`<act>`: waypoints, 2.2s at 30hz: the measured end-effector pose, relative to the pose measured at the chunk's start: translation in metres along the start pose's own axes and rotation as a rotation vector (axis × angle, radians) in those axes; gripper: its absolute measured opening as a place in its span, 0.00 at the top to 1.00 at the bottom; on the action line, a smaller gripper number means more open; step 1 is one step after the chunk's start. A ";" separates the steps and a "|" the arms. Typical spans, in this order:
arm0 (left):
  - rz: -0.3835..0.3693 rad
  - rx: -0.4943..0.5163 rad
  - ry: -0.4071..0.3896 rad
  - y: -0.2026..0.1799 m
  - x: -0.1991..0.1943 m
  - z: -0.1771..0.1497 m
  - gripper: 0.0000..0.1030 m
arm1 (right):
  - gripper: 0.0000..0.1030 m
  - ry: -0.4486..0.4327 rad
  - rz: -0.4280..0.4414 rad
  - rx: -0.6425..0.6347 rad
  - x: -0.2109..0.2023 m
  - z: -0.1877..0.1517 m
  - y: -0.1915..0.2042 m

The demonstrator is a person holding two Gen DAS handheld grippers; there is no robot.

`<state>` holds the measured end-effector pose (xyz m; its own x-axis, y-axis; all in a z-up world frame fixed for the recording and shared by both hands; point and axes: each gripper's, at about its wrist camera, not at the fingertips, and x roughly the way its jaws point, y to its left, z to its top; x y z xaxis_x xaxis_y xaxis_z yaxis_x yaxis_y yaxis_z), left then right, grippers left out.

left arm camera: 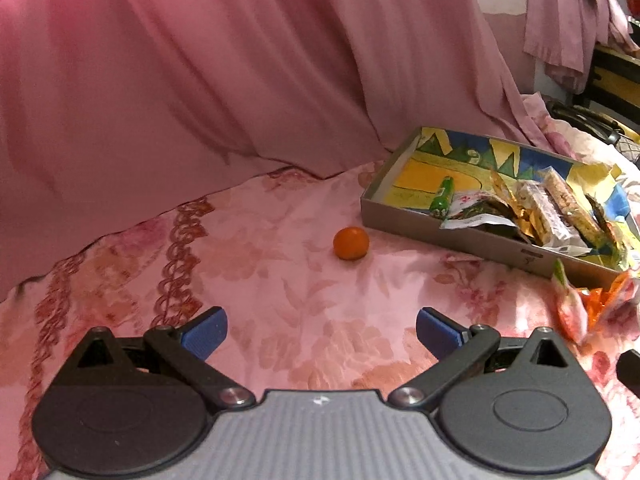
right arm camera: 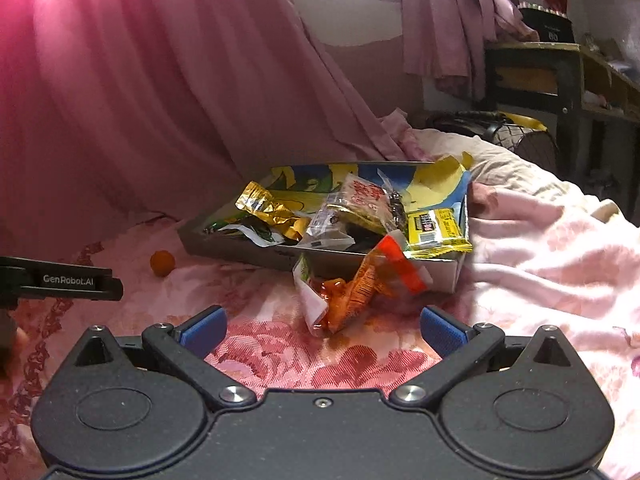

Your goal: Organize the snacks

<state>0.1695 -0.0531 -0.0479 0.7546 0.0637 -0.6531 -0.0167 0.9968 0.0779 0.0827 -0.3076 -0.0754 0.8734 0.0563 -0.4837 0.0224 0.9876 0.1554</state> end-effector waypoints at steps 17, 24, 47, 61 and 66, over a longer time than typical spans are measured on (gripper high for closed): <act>-0.174 0.085 -0.064 0.024 0.091 0.020 0.00 | 0.01 0.047 -0.078 -0.082 0.089 0.004 0.012; -0.259 0.132 -0.061 0.023 0.109 0.026 0.01 | 0.00 0.053 -0.047 -0.086 0.105 0.002 0.014; -0.325 -0.005 -0.018 0.024 0.128 0.031 0.65 | 0.09 0.081 -0.067 0.009 0.122 -0.005 0.008; -0.400 -0.010 -0.008 -0.006 0.090 0.014 0.65 | 0.41 0.083 -0.094 0.013 0.116 -0.001 0.006; -0.424 -0.008 0.004 -0.018 0.072 0.004 0.66 | 0.43 0.106 -0.071 -0.012 0.111 -0.001 0.010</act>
<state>0.2268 -0.0667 -0.0938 0.6931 -0.3515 -0.6294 0.2895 0.9353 -0.2036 0.1795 -0.2916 -0.1287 0.8133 0.0011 -0.5819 0.0759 0.9913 0.1079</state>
